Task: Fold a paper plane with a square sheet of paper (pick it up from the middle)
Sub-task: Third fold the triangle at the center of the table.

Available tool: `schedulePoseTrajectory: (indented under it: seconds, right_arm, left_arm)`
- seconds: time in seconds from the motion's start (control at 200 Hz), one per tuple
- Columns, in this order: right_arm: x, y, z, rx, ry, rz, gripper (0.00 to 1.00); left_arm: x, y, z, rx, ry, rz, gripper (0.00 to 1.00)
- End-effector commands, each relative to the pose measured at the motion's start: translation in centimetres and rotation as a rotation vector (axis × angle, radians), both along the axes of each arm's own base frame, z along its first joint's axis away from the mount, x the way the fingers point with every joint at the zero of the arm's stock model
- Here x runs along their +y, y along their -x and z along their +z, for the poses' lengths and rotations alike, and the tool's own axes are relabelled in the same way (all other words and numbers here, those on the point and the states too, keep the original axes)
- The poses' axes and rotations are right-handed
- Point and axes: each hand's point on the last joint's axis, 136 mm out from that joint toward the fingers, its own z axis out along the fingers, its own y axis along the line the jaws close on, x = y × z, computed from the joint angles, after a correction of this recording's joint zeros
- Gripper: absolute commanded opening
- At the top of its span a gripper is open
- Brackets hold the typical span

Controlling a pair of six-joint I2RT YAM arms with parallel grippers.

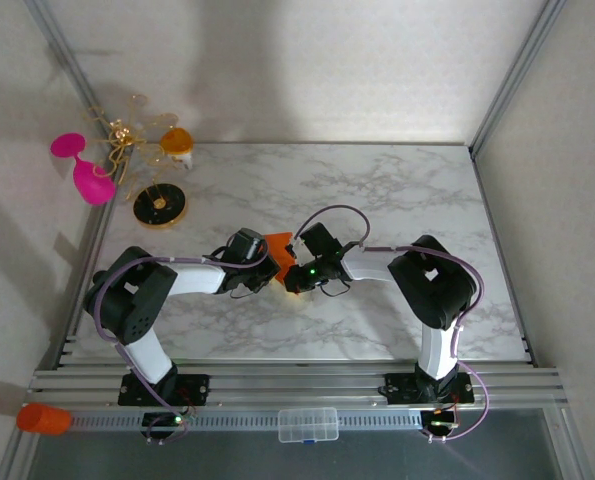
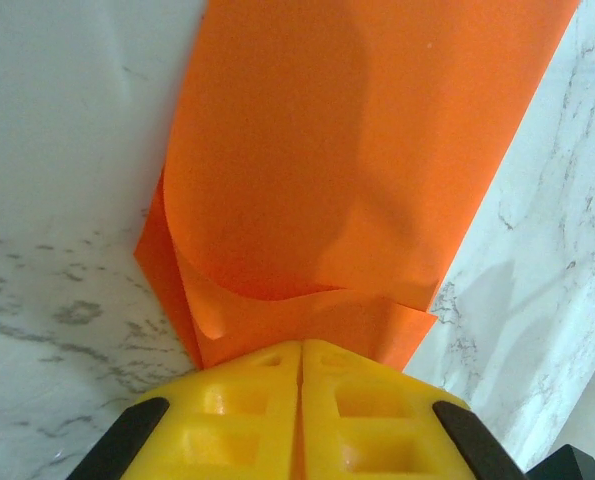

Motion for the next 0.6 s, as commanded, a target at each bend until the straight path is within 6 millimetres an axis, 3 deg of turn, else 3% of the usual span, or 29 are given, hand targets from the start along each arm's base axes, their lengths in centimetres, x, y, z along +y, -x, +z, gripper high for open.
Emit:
schedulePoseTrajectory:
  seconds: [0.0, 0.426, 0.501, 0.591]
  right_arm:
    - [-2.4, 1.8, -2.2, 0.052, 0.097, 0.003, 0.02]
    - [-5.0, 3.9, -1.7, 0.067, 0.085, 0.003, 0.03]
    - [-4.6, 3.2, -0.3, 0.030, 0.047, -0.009, 0.02]
    - [-3.1, 2.1, 2.9, -0.044, -0.054, -0.014, 0.03]
  left_arm:
    - [4.2, 2.6, -4.6, 0.133, -0.167, 0.047, 0.09]
    - [4.3, 2.3, -4.5, 0.130, -0.166, 0.031, 0.09]
    - [4.0, 2.2, -4.3, 0.123, -0.155, 0.024, 0.09]
    - [3.6, 2.0, -4.0, 0.118, -0.143, 0.015, 0.09]
